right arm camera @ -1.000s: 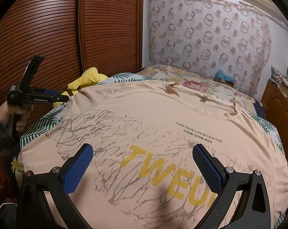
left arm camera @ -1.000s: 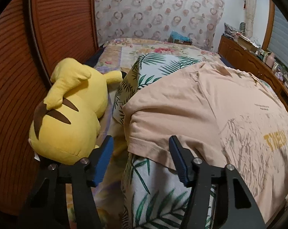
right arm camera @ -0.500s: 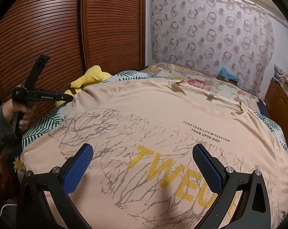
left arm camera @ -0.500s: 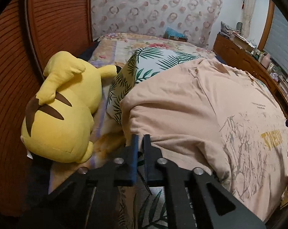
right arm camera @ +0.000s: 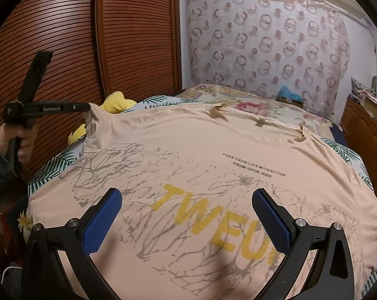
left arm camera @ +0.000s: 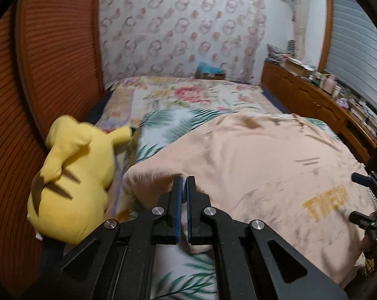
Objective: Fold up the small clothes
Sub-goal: 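Fold the held side edge inward over the shirt body, open left tool, then grasp the shirt fabric near the sleeve with the right tool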
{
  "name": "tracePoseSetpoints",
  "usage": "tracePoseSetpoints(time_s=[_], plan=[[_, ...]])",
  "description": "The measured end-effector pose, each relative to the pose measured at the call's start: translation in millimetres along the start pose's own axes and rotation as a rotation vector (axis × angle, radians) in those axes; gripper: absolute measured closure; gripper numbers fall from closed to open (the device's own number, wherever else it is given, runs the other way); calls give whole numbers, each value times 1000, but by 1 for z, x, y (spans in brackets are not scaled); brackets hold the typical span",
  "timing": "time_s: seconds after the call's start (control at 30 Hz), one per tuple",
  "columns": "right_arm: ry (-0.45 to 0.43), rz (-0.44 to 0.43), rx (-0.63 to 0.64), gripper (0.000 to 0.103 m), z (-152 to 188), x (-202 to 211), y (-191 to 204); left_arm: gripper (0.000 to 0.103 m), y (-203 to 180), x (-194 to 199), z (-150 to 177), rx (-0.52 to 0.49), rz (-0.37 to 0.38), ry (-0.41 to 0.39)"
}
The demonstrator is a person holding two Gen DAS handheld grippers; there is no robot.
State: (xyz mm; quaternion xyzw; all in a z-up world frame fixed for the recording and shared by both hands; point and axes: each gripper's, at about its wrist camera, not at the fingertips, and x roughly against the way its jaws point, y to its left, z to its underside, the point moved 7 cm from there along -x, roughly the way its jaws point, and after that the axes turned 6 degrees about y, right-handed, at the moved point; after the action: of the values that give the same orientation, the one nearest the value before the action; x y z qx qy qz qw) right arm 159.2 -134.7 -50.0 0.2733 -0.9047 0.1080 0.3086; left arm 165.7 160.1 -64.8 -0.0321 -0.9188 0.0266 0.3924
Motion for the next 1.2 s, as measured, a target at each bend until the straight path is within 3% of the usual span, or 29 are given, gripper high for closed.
tracePoseSetpoints(time_s=[0.33, 0.53, 0.57, 0.63, 0.7, 0.73, 0.8, 0.9, 1.07, 1.2], plan=[[-23, 37, -17, 0, 7, 13, -2, 100, -78, -4, -31, -100, 113, -31], [-25, 37, -32, 0, 11, 11, 0, 99, -112, -3, -28, -138, 189, -27], [-27, 37, -32, 0, 12, 12, 1, 96, -113, -3, -26, -139, 180, -31], [-31, 39, -34, 0, 15, 14, 1, 78, -107, -3, -22, -123, 148, -30], [-31, 40, -36, 0, 17, 15, -1, 69, -103, 2, -19, -99, 163, -46], [-30, 41, -36, 0, 15, 15, -3, 58, -100, 5, -17, -85, 170, -56], [-26, 42, -31, 0, 12, 14, -4, 52, -94, 11, -15, -67, 166, -77], [-24, 38, -13, 0, 8, 13, -2, 23, -83, 19, -9, -58, 136, -104], [-11, -10, 29, 3, -4, 8, 5, 23, -59, 31, 4, -43, 71, -133], [0, -46, 67, 16, -19, -3, 13, 23, -42, 38, 17, -14, 31, -149]])
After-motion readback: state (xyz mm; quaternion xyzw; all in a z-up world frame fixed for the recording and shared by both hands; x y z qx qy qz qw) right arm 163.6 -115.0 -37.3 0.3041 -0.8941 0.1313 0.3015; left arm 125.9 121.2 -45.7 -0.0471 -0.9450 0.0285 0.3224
